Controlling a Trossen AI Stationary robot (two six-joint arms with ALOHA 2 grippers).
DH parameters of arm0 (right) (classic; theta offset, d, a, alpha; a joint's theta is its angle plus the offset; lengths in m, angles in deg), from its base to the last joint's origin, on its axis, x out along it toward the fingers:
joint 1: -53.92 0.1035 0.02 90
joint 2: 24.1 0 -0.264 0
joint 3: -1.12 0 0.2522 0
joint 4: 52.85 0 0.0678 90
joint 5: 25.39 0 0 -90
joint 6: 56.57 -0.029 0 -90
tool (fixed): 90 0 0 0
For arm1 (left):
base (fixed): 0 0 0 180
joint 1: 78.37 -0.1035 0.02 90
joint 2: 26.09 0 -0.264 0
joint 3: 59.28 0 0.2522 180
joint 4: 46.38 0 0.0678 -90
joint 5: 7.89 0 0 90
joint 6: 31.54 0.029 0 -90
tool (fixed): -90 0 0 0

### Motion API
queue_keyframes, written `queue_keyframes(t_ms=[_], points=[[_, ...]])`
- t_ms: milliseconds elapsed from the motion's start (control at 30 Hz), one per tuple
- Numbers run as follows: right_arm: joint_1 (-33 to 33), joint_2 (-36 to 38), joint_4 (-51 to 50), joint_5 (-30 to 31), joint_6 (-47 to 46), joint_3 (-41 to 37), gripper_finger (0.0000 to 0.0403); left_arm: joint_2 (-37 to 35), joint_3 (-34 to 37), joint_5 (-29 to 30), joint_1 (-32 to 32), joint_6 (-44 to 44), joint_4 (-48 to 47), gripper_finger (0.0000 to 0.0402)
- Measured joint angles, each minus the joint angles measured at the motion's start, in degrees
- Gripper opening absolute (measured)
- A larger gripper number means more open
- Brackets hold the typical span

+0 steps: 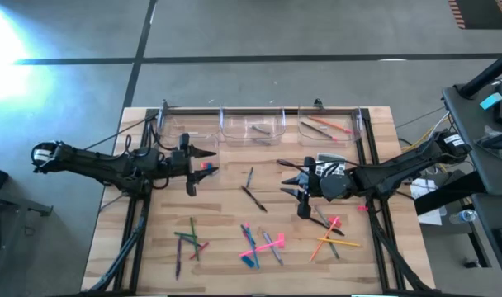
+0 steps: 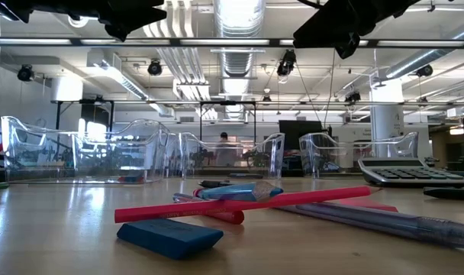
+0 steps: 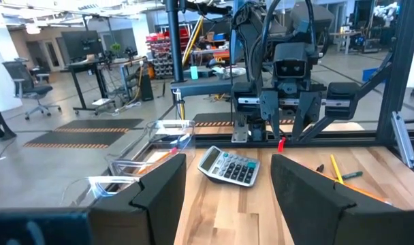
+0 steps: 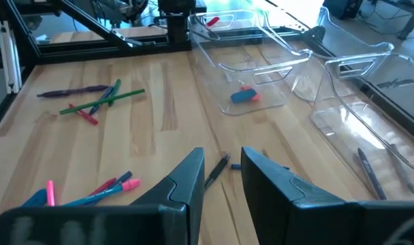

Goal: Sort crayons/erasers/pens/pencils in bins
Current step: Put the black pen into the top left transparent bin

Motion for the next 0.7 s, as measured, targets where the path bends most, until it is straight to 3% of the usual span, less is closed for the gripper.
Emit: queue_keyframes(t_ms=[333, 700], points=[[0.0, 0.0, -1.5, -0.1, -2.1, 4.8, 0.0089, 0.0, 0.0, 0.0, 0.0, 1.4, 0.0, 0.0201], [-0.4, -3.0, -2.8, 0.0, 3.5, 10.9, 0.0089, 0.0, 0.0, 0.2, 0.0, 1.5, 0.0, 0.0201]])
